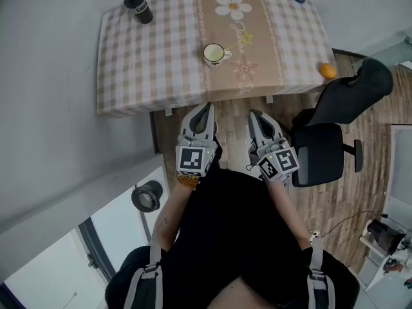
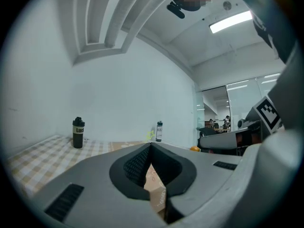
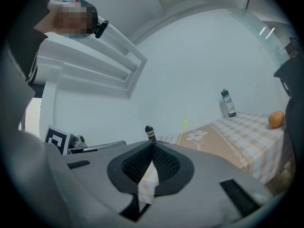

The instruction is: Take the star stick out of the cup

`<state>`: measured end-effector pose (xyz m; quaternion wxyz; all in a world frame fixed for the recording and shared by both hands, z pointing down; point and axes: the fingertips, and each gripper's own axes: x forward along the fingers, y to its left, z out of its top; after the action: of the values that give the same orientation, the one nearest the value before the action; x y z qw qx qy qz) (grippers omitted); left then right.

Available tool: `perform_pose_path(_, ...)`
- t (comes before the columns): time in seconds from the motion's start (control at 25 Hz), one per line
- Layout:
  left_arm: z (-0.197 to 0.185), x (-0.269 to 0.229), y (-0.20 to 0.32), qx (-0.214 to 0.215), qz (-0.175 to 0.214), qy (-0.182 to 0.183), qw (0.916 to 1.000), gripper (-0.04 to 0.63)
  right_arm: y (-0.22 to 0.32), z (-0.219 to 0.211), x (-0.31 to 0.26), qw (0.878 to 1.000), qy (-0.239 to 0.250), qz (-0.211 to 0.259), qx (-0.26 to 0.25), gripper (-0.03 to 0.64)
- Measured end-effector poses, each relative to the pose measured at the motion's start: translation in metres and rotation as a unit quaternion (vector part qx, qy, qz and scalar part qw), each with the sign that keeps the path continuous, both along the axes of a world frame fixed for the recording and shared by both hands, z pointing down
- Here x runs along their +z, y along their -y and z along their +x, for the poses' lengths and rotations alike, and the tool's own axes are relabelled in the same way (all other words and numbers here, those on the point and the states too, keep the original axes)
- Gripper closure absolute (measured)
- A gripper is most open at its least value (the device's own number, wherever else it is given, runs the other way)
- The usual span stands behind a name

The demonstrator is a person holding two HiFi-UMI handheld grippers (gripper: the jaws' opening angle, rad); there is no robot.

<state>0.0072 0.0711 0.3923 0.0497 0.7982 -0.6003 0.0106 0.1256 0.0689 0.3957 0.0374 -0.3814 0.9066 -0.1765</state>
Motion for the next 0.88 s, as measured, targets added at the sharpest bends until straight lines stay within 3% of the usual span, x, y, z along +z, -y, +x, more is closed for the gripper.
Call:
perform_pose_path(0.12,-0.008,0.028,0.035,-0.003,-0.005,-0.003,1.0,0.594,0.039,-0.001,0.027,1.0,-0.005,-0.004,0.006,0.612)
perform_pose_path(0.88,-0.078,0.037,0.146,0.008,-0.007,-0.017,0.9998,0.594,0.154,-0.057,0.029,0.999,-0.014,-0.01,0.032,0.611)
